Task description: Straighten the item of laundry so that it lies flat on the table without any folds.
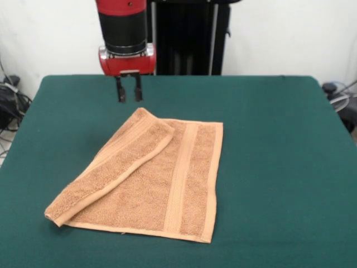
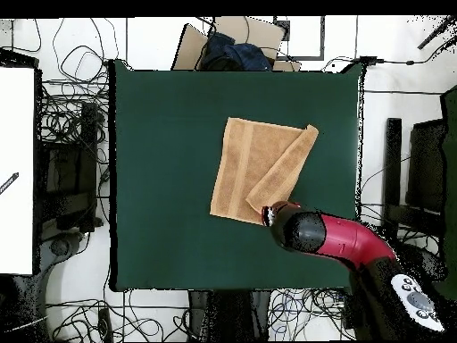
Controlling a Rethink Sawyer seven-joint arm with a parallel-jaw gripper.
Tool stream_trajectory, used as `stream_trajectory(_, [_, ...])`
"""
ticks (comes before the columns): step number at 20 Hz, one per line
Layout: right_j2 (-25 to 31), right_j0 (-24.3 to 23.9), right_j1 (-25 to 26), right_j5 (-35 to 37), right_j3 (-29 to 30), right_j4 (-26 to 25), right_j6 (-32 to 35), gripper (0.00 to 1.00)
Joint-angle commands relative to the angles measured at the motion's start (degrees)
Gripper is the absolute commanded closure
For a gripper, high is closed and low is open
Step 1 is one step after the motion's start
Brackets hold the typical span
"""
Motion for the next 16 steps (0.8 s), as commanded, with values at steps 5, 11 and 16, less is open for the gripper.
stream_trajectory(5, [2.5, 2.9, 0.4, -3.6, 3.0, -0.6, 7.6, 0.00])
stream_trajectory(11, [0.9, 5.4, 2.9, -6.0, 2.6, -0.1, 10.3, 0.00])
stream_trajectory(16, [1.1, 5.5, 5.2, -6.6, 1.8, 0.0, 9.6, 0.00])
